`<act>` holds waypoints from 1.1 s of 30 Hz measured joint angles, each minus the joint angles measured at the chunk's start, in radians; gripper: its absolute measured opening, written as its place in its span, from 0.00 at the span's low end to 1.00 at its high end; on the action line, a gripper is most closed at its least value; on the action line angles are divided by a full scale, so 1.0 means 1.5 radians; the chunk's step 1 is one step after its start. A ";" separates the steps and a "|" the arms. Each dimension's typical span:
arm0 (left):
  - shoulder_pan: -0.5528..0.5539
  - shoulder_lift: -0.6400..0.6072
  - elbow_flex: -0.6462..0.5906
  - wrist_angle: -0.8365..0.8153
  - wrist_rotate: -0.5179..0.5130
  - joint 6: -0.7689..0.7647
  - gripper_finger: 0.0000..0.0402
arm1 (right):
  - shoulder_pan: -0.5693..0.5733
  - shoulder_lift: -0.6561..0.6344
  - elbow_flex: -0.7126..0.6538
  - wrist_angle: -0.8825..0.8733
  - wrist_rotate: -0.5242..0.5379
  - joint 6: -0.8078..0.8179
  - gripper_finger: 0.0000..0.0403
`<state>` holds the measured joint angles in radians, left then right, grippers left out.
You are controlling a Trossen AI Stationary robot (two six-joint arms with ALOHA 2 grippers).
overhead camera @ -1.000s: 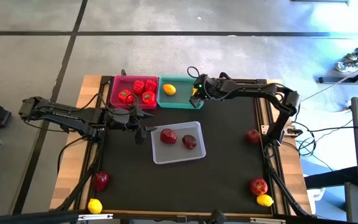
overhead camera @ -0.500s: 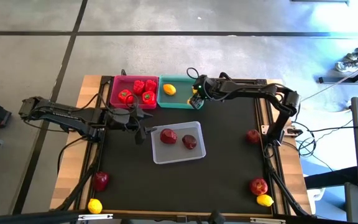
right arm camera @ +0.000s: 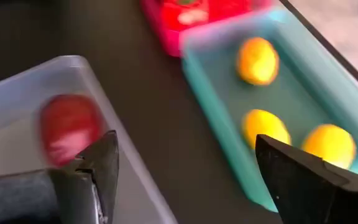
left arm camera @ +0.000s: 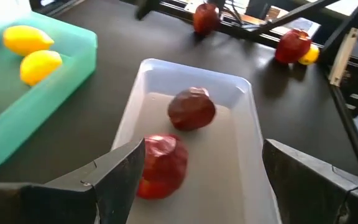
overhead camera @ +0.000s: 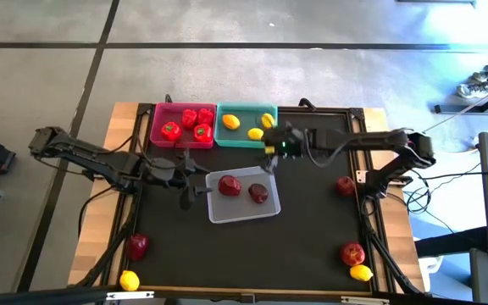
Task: Sort produce into baskets
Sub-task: Put the dark red apple into the transparent bin
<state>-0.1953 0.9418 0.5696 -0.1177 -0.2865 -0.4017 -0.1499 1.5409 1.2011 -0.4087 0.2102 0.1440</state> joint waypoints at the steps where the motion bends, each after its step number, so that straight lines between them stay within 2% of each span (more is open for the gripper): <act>1: -0.008 0.004 0.004 -0.003 -0.002 -0.005 0.79 | 0.021 -0.002 0.000 0.002 0.006 -0.002 0.75; 7: -0.061 0.083 0.082 -0.006 -0.012 -0.024 0.79 | 0.129 -0.001 0.000 -0.009 0.016 -0.012 0.75; 9: -0.085 0.126 0.127 -0.040 -0.028 -0.029 0.79 | 0.159 -0.001 0.000 -0.007 0.017 -0.013 0.75; 14: -0.144 0.250 0.269 -0.220 -0.062 -0.095 0.79 | 0.218 -0.001 0.000 -0.021 0.017 -0.032 0.75; 20: -0.204 0.355 0.404 -0.426 -0.043 -0.236 0.79 | 0.248 -0.001 0.000 -0.051 0.036 -0.058 0.75; 25: -0.237 0.371 0.420 -0.461 0.030 -0.334 0.79 | 0.249 -0.001 0.000 -0.055 0.040 -0.065 0.75; 33: -0.249 0.371 0.420 -0.458 0.035 -0.277 0.79 | 0.248 -0.001 0.000 -0.041 0.040 -0.067 0.75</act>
<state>-0.5690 1.4979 1.1999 -0.8047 -0.2333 -0.8177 0.2222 1.5398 1.2011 -0.4697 0.2700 0.0441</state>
